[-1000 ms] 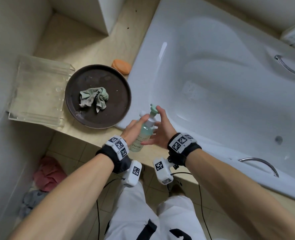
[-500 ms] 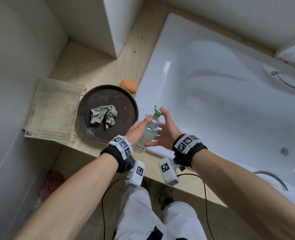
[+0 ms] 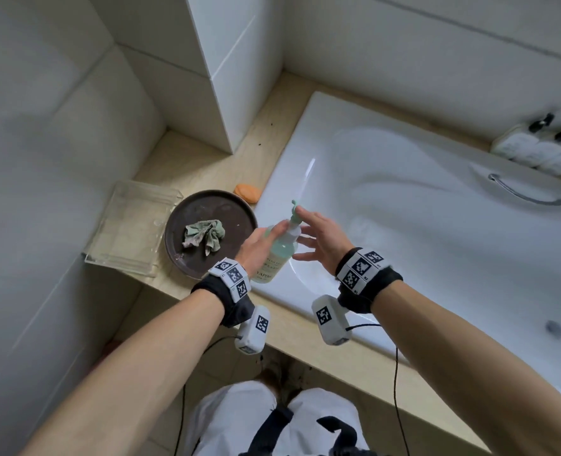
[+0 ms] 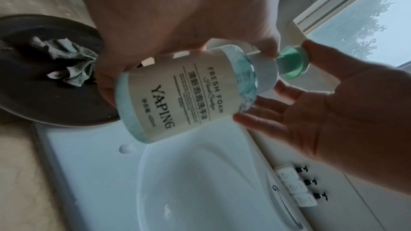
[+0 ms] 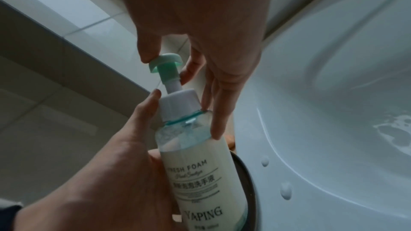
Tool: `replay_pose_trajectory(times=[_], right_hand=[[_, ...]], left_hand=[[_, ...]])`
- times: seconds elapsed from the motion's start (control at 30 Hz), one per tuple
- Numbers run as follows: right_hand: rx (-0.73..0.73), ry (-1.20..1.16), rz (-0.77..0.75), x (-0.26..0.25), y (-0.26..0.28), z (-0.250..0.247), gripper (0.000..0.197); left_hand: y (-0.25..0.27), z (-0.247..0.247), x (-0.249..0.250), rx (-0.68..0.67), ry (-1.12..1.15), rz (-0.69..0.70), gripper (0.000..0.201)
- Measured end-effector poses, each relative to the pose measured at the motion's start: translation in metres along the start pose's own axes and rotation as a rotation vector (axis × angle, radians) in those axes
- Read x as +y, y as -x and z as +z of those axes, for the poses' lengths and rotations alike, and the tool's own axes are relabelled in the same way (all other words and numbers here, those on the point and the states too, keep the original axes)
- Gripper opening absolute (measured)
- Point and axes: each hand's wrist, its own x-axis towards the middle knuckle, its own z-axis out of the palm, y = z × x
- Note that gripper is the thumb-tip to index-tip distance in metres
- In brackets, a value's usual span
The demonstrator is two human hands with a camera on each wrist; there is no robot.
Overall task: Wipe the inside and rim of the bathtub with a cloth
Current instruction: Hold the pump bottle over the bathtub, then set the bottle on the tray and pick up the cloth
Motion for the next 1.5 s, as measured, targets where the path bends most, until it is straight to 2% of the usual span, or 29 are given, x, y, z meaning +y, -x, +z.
replay_pose_trajectory(times=[0.07,0.23,0.37,0.47,0.57,0.83,1.03,1.13,1.27,1.5], right_hand=[[-0.025,0.01,-0.053,-0.007,0.013,-0.001,0.032],[-0.041,0.063,-0.141,-0.02,0.028,0.004,0.036],[-0.022,0.114,-0.152,-0.022,0.028,0.025,0.041],[0.011,0.128,-0.165,-0.019,0.018,0.045,0.047],[0.059,0.116,-0.171,-0.015,0.003,0.07,0.039],[0.235,0.117,-0.108,-0.003,-0.052,0.125,0.032],[0.312,0.197,-0.094,0.006,-0.104,0.154,0.042],[0.373,0.265,-0.087,0.01,-0.128,0.161,0.051],[0.451,0.298,-0.1,0.016,-0.149,0.163,0.05],[0.478,0.28,-0.082,0.017,-0.167,0.164,0.042]], left_hand=[[0.007,0.005,0.002,0.022,0.008,0.029,0.081],[-0.005,0.003,-0.009,0.014,0.017,0.049,0.078],[0.023,-0.016,0.004,0.069,0.079,0.058,0.089],[0.024,-0.032,0.003,0.103,0.119,0.053,0.077],[0.01,-0.053,-0.008,0.166,0.147,0.042,0.065],[-0.039,-0.142,-0.041,0.236,0.148,0.008,0.05],[-0.088,-0.194,-0.052,0.226,0.141,0.007,0.048],[-0.109,-0.209,-0.058,0.2,0.104,-0.006,0.049],[-0.13,-0.222,-0.07,0.175,0.047,-0.037,0.051],[-0.144,-0.233,-0.079,0.122,0.004,-0.051,0.05]])
